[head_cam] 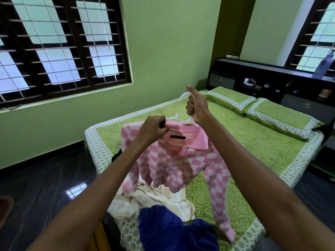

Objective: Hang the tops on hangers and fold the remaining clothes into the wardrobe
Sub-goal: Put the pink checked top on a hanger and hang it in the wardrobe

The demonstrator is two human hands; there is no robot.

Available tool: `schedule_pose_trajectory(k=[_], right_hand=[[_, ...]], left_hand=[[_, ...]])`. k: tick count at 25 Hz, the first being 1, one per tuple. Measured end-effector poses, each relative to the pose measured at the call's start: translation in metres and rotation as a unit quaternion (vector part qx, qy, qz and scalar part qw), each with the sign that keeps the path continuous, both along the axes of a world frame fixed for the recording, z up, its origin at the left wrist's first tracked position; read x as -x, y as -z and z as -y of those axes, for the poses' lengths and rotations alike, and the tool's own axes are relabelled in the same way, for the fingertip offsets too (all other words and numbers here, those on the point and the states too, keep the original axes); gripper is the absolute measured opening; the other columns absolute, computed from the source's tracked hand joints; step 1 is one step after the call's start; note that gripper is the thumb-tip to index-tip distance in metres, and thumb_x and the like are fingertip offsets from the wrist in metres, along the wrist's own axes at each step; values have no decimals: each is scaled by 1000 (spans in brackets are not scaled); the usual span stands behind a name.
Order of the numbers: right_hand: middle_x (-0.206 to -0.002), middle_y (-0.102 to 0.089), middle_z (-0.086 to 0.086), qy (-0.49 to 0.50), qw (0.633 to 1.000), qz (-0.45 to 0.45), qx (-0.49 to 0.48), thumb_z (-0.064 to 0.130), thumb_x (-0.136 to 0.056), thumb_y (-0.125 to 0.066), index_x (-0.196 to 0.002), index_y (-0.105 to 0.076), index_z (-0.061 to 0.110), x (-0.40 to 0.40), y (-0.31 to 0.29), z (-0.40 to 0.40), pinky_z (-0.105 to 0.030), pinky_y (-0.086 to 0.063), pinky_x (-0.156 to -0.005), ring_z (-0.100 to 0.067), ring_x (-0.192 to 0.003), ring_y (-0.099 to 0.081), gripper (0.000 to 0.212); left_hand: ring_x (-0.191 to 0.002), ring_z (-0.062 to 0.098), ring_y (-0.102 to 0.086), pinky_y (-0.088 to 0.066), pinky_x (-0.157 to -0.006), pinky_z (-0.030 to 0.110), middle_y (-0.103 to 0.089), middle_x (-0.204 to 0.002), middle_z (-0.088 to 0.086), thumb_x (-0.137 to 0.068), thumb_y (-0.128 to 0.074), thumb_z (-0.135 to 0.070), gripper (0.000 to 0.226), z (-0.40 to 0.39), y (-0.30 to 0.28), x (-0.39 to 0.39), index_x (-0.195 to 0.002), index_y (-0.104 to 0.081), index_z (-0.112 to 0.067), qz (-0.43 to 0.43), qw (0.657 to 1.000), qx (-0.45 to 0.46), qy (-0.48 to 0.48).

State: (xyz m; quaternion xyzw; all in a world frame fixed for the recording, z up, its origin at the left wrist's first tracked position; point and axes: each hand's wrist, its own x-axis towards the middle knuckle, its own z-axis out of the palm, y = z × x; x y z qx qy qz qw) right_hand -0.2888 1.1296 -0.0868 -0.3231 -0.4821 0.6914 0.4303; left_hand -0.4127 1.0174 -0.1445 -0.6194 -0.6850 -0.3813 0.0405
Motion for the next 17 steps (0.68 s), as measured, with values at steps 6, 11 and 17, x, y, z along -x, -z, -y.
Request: schedule_pose_trajectory(k=[6,11,17], right_hand=[[-35,-21,9,11,999,7,-33,20,-85,-63,-49,-35,22,-5,-3,-1,-18,-9,-38,-8,-30,-13,46],[-34,-22,10,-18,997,33,-65,21,-85,-62,-42,-34,25,-9,-9,0,-18,-10,-38,-9,-30,-14,52],[-35,-20,8,-9,998,32,-58,21,-86,-60,-37,-31,26,-19,-17,8,-17,-9,-38,-9,-30,-12,58]], left_hand=[[-60,18,-43,-32,-59,27,-50,-66,9,-76,-62,-13,18,4,22,-1,-72,-55,3,-34,996,10,85],[-82,21,-53,-41,-73,28,-62,-95,12,-80,-53,-38,41,9,10,6,-100,-61,-2,-73,995,-72,12],[-93,30,-61,-43,-73,33,-67,-102,15,-88,-63,-28,28,-29,-17,-23,-104,-62,-5,-24,984,166,64]])
